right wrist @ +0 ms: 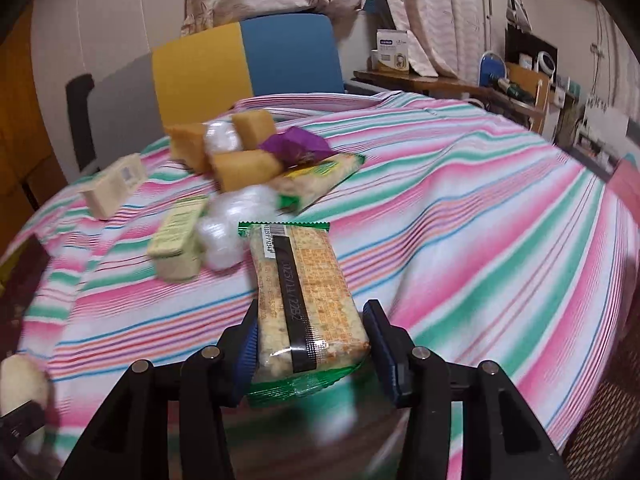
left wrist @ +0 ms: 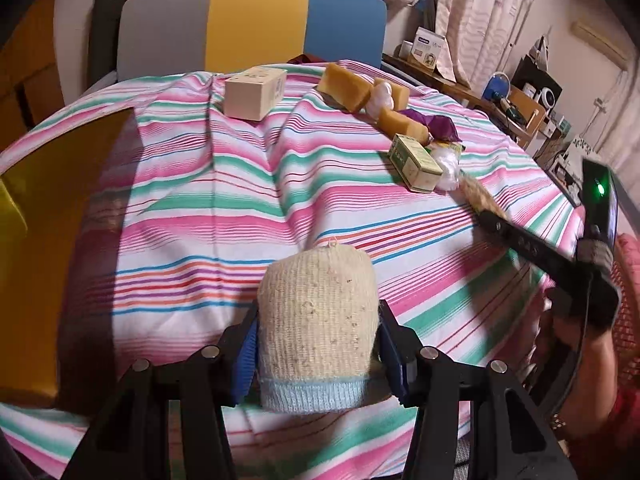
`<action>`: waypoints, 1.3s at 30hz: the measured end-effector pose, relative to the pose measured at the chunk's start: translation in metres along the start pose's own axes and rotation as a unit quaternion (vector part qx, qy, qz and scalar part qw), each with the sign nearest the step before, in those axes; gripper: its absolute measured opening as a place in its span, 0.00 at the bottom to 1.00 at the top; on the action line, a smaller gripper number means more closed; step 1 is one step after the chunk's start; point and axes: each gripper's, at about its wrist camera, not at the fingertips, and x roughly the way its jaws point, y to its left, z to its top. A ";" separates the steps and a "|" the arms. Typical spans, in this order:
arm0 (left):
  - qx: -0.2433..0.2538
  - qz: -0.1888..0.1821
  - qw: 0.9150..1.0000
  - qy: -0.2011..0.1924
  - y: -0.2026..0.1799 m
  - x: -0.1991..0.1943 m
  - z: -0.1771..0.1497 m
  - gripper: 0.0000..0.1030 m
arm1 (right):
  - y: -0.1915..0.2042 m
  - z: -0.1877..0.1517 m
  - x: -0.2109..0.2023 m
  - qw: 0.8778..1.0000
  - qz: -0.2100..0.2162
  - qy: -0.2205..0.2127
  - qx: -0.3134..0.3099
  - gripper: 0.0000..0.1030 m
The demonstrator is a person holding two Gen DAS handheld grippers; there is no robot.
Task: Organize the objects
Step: 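Grasp the cracker pack with the right gripper while the left grasps the sock roll, then lower the sock roll into the tray with the left gripper while the right carries the crackers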
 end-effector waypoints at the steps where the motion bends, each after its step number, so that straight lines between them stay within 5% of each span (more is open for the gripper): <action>1: -0.004 -0.003 1.000 -0.002 0.003 -0.004 0.000 0.52 | 0.002 -0.002 -0.004 1.000 0.010 0.002 0.008 0.48; 7: -0.022 -0.015 0.999 -0.035 0.025 -0.039 0.004 0.52 | 0.024 -0.017 -0.019 0.996 0.076 0.016 0.044 0.48; 15: -0.077 0.007 0.995 -0.064 0.078 -0.075 0.004 0.52 | 0.076 -0.031 -0.030 0.989 0.140 0.037 0.003 0.47; 29: -0.171 0.143 0.972 -0.070 0.201 -0.097 -0.008 0.52 | 0.158 -0.030 -0.060 0.968 0.239 0.048 -0.051 0.47; 39: -0.205 0.254 0.945 -0.036 0.255 -0.091 -0.023 0.55 | 0.214 -0.023 -0.090 0.947 0.304 0.034 -0.099 0.47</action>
